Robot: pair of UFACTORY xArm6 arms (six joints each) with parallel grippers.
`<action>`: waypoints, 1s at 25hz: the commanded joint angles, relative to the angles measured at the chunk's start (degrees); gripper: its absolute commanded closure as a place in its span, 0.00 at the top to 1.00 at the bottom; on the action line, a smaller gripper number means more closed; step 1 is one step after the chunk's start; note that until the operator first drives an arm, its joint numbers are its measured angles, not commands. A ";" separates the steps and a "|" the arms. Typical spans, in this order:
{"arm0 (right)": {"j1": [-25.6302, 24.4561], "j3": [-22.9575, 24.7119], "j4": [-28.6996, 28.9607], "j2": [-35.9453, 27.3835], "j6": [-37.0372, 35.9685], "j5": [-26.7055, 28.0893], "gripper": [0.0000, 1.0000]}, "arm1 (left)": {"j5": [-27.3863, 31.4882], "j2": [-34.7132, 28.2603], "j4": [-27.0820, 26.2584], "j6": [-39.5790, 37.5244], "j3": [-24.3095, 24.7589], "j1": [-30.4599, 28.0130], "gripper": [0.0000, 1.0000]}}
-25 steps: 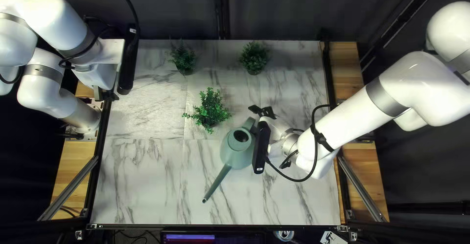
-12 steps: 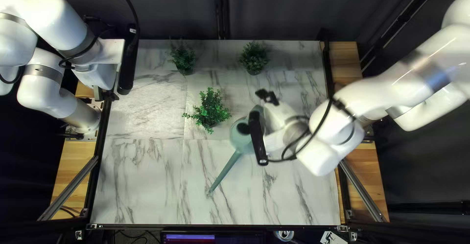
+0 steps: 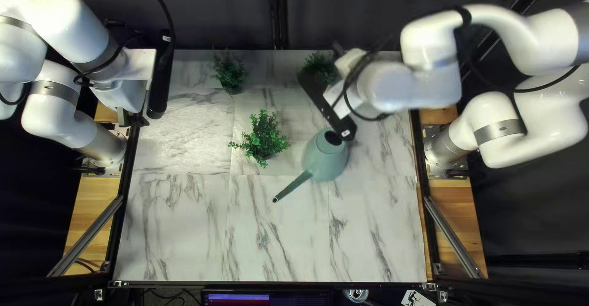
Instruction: Lift water spout off of table. Pick up water spout to simulate watering fake plants
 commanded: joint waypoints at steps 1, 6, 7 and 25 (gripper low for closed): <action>-7.22 -4.10 0.69 -2.25 -5.38 4.77 1.00 | 0.00 0.00 0.00 0.00 0.00 0.00 1.00; -10.01 -6.91 0.86 -4.21 -9.14 9.08 1.00 | 0.00 0.00 0.00 0.00 0.00 0.00 1.00; -9.69 -6.62 1.18 -4.96 -9.35 9.81 1.00 | 0.00 0.00 0.00 0.00 0.00 0.00 1.00; -9.49 -6.89 2.56 -6.19 -9.21 11.55 1.00 | 0.00 0.00 0.00 0.00 0.00 0.00 1.00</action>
